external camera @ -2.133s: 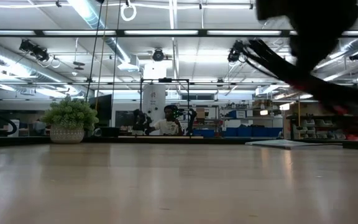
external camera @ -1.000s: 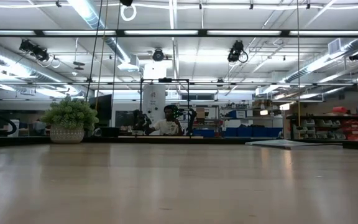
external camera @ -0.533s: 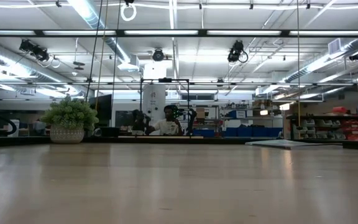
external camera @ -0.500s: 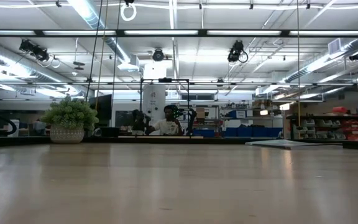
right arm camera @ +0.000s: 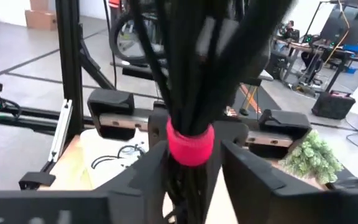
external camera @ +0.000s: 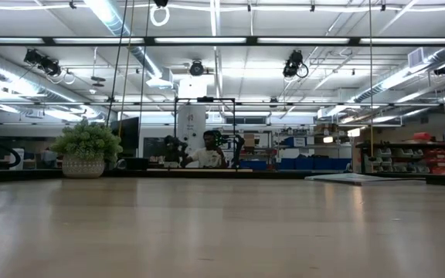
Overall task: Pick and place USB-C Cables
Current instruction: Put the black usb cable into the white bin, then return to Home Position
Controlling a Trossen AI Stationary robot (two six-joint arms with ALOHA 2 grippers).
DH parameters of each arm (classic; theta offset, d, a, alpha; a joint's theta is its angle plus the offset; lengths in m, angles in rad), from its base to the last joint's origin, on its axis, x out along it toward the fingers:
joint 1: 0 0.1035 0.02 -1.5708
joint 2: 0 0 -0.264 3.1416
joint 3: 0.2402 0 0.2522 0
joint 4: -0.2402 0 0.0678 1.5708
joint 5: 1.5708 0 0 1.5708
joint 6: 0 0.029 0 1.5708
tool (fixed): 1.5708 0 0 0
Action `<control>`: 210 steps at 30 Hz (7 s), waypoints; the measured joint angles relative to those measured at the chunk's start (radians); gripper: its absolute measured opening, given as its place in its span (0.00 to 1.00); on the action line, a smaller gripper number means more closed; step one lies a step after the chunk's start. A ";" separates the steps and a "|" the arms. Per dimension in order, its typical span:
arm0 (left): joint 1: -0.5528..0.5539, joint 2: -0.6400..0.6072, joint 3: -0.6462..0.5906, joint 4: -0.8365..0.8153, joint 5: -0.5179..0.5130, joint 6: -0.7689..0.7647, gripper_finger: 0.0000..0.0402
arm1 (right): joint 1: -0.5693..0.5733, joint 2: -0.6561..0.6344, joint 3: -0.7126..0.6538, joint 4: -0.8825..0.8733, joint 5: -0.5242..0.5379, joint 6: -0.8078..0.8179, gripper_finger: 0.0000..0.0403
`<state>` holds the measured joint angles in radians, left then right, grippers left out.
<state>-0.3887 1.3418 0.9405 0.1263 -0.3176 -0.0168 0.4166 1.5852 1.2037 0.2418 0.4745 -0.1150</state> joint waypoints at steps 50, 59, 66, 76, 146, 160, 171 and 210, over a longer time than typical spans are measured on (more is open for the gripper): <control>-0.538 -0.053 0.045 -1.381 0.446 -0.836 0.07 | 0.104 -0.132 -0.452 0.183 -0.005 0.111 0.68; -0.553 -0.005 0.044 -1.452 0.529 -0.810 0.07 | 0.095 -0.132 -0.452 0.185 -0.005 0.115 0.68; -0.554 -0.005 0.059 -1.552 0.519 -0.746 0.07 | 0.095 -0.132 -0.452 0.188 -0.005 0.115 0.68; -0.541 0.034 0.245 -1.701 0.333 -0.451 0.08 | 0.092 -0.132 -0.452 0.191 -0.005 0.116 0.68; -0.377 0.384 0.272 -1.692 0.599 -0.430 0.52 | 0.092 -0.131 -0.451 0.199 -0.049 0.134 0.68; -0.356 0.379 0.349 -1.478 0.389 -0.548 0.45 | 0.092 -0.130 -0.460 0.197 -0.049 0.139 0.68; -0.392 0.379 0.306 -1.400 0.422 -0.550 0.39 | 0.091 -0.130 -0.462 0.206 -0.050 0.139 0.68; -0.124 0.012 0.329 -0.965 -0.060 -0.151 0.03 | 0.072 -0.510 -0.463 -0.199 -0.022 0.120 0.68</control>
<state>-0.5126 1.3542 1.2691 -0.8386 -0.3771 -0.1678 0.4887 1.0749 0.7406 0.0423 0.4522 0.0046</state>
